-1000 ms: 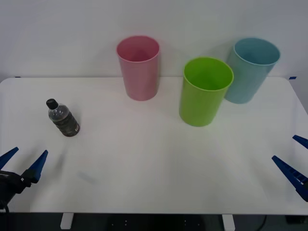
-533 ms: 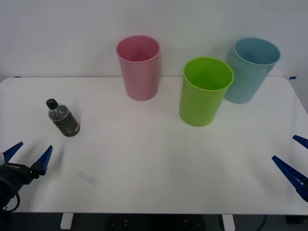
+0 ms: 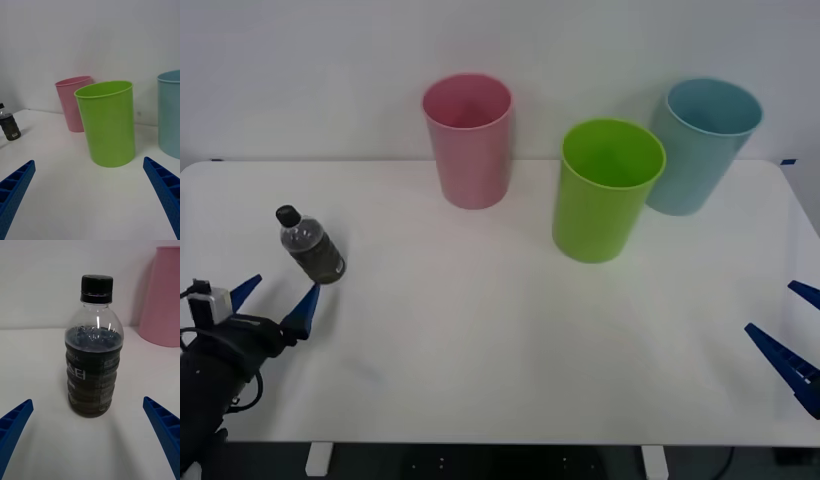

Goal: Grasp the object on the table and drop it into the matching bin: aluminum can to the light blue bin, PET bottle to the pink bin.

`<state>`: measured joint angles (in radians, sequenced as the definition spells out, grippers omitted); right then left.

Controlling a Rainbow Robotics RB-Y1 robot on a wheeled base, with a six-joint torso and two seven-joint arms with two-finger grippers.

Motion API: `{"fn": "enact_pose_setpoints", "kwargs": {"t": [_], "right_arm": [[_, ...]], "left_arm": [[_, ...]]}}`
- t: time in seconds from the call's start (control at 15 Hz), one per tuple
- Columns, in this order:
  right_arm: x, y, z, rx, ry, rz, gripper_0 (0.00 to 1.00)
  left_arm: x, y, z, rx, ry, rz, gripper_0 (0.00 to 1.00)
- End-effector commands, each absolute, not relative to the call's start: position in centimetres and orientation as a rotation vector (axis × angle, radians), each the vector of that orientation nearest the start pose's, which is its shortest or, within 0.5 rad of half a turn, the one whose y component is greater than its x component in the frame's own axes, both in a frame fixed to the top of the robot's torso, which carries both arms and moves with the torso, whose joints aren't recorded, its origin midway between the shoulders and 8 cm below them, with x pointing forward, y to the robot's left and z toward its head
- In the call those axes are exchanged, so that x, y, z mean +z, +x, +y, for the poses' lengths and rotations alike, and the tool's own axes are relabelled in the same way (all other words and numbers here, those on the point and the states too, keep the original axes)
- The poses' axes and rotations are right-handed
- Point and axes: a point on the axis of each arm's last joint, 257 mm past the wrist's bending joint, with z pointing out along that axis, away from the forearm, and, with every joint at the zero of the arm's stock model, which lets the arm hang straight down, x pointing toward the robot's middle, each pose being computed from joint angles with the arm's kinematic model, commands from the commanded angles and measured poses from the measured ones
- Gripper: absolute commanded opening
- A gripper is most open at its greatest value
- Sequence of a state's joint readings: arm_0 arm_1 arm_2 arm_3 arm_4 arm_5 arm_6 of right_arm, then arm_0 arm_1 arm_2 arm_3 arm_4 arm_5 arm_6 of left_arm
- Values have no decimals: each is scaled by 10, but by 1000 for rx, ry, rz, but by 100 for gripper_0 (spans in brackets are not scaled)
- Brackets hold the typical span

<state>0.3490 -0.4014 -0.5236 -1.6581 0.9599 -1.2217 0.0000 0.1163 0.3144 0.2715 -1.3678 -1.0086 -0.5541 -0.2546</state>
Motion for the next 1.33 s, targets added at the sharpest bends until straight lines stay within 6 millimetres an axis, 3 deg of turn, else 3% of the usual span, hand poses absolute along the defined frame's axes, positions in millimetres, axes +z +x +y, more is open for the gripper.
{"fn": "enact_pose_setpoints", "kwargs": {"t": [0.07,0.8,1.33], "right_arm": [[-169,342,-330,567,-465,1441,100],[-169,342,-330,567,-465,1441,100],[-169,342,-330,567,-465,1441,100]], "left_arm": [[-282,488,356,-169,92,1631,100],[-281,545,352,-135,119,1638,100],[-279,563,346,-119,126,1645,100]]}}
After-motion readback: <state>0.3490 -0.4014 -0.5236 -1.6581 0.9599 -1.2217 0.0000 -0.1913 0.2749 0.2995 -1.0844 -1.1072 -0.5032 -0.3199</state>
